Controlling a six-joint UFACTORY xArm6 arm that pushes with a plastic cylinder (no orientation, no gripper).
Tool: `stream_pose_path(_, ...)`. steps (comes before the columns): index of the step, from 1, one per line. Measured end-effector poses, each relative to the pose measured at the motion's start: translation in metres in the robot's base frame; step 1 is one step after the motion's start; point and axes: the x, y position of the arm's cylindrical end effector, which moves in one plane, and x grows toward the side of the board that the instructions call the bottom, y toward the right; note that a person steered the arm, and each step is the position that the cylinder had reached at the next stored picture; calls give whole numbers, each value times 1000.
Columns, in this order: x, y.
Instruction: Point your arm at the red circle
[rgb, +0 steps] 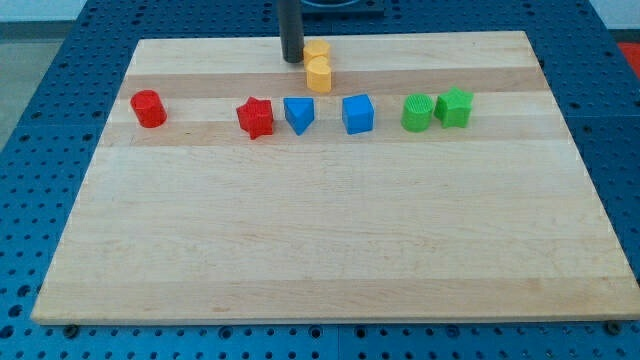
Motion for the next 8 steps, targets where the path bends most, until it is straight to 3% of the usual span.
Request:
stream_pose_path(2, 0, 4)
stream_pose_path(5, 7, -49)
stream_pose_path(7, 33, -122)
stream_pose_path(8, 33, -123)
